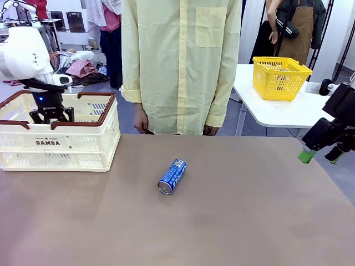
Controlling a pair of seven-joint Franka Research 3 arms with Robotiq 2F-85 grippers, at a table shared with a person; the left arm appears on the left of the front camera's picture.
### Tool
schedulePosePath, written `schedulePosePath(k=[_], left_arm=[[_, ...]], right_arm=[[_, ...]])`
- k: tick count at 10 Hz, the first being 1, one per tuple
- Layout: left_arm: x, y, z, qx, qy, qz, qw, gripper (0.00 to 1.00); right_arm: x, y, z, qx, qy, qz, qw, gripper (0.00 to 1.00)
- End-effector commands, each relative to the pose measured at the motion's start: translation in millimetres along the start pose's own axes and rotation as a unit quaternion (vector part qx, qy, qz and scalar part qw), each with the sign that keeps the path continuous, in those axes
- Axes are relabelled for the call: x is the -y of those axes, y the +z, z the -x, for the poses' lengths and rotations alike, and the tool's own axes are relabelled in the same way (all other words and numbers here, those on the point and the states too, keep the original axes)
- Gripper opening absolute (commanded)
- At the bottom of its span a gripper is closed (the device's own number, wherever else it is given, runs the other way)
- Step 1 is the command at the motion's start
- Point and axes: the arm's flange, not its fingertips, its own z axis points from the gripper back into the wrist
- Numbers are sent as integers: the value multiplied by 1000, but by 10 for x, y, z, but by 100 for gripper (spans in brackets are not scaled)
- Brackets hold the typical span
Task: Place the drinks into the Shopping basket.
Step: Pick up one drink and place it into the Shopping basket.
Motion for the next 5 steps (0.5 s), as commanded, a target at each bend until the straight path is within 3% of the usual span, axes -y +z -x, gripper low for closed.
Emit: schedulePosePath(k=[1,5], left_arm=[[8,-6,-95,-22,-7,9,1000,0],[62,-149,-197,-34,-13,-5,999,0]], right_arm=[[3,16,-4,-1,1,0,1000,100],[3,16,-4,-1,1,0,1000,100]])
